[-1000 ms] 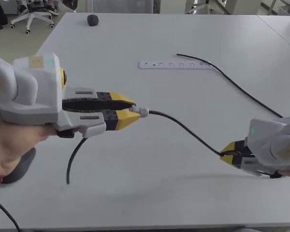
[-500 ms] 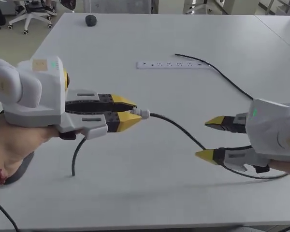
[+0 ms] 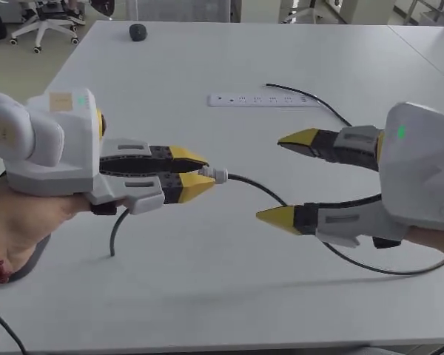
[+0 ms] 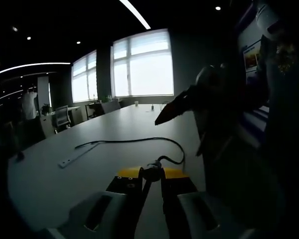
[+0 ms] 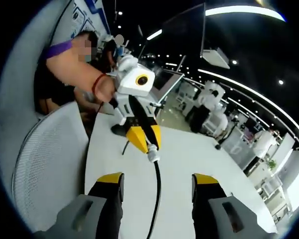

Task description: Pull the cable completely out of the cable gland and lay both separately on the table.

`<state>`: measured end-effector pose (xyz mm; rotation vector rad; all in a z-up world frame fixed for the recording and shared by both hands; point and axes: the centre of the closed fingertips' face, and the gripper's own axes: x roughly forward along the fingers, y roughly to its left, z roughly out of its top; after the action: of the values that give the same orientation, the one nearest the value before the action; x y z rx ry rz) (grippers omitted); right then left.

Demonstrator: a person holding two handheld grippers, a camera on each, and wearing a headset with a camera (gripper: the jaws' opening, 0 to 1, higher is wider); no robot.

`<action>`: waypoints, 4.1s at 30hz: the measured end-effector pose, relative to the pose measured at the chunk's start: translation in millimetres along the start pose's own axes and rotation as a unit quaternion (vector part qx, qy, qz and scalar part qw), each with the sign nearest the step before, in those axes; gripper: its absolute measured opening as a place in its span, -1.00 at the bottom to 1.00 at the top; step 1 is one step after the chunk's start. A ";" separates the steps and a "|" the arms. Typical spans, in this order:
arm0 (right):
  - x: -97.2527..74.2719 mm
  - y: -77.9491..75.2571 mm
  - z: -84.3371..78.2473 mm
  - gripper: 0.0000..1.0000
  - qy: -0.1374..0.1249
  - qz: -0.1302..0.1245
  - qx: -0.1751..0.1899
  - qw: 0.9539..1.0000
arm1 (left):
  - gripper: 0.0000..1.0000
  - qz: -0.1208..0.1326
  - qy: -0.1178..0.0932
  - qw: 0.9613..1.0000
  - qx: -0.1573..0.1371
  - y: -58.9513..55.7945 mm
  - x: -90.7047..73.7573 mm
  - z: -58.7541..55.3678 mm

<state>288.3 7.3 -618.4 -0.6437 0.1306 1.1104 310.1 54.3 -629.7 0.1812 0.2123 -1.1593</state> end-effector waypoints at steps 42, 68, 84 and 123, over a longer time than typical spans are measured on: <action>35.8 8.8 -12.5 -1.00 0.069 0.066 -0.091 0.991 | -0.69 -0.012 -0.004 1.000 0.002 -11.6 2.5 1.0; 15.5 -6.0 -132.2 -1.00 0.176 0.043 0.017 0.983 | -0.69 -0.007 0.001 1.000 0.009 -9.2 -0.1 0.4; 6.8 -6.5 -171.3 -1.00 0.221 0.037 0.042 0.974 | -0.69 0.007 0.000 1.000 0.007 -2.1 -10.6 -0.2; -2.3 -6.4 -187.1 -0.77 0.238 0.022 0.073 0.968 | -0.69 0.015 0.000 1.000 0.000 -0.4 -13.6 -0.6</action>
<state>332.6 -97.8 -766.9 -0.7669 0.6362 0.9611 304.5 66.3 -626.7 0.1835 0.2085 -1.1304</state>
